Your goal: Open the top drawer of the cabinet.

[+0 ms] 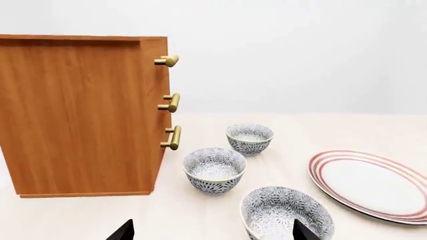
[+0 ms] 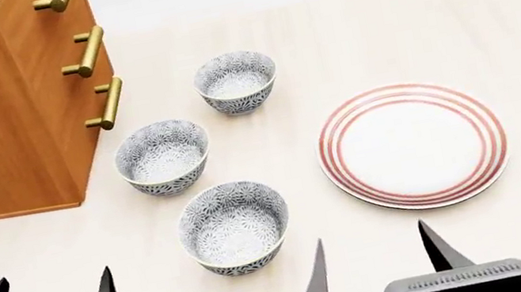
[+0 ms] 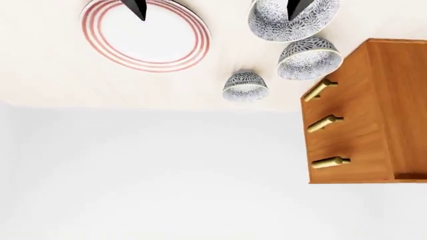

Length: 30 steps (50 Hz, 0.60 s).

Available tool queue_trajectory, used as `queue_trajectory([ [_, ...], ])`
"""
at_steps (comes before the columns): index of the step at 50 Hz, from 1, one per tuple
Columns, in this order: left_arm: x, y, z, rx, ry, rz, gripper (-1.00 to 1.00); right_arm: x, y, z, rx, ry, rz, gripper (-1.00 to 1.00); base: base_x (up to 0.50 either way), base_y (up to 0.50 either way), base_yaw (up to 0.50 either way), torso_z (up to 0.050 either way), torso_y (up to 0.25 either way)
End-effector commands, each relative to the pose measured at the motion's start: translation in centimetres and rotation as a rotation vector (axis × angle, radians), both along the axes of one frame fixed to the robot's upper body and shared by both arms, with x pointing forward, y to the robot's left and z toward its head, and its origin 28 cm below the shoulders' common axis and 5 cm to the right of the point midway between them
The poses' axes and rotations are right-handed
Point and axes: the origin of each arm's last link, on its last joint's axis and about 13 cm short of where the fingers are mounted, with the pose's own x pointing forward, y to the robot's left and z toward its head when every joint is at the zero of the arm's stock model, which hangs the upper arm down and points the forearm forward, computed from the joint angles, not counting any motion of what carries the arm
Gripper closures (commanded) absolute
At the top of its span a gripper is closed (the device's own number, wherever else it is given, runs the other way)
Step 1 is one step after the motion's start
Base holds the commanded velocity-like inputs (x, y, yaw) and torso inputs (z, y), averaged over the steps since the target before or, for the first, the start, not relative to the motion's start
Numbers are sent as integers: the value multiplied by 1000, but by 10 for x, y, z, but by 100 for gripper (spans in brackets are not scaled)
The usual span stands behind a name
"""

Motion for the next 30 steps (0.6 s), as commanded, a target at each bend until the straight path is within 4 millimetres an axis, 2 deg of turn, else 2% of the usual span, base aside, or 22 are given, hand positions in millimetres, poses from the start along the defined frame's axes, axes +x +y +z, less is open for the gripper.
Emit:
queue_trajectory([
  [1,-11,-1,19,35,-35,-8,-100,-13,2,14,-5,-29,20,-100,0,0,0,0,0],
  [11,-15,1,21,61,-44,0,-100,-18,2,16,-12,-39,28,-100,24,-7,0,0,0],
  [30,-13,0,11,76,-36,5,-100,-16,2,15,-11,-42,41,-100,446,-192,0,0,0],
])
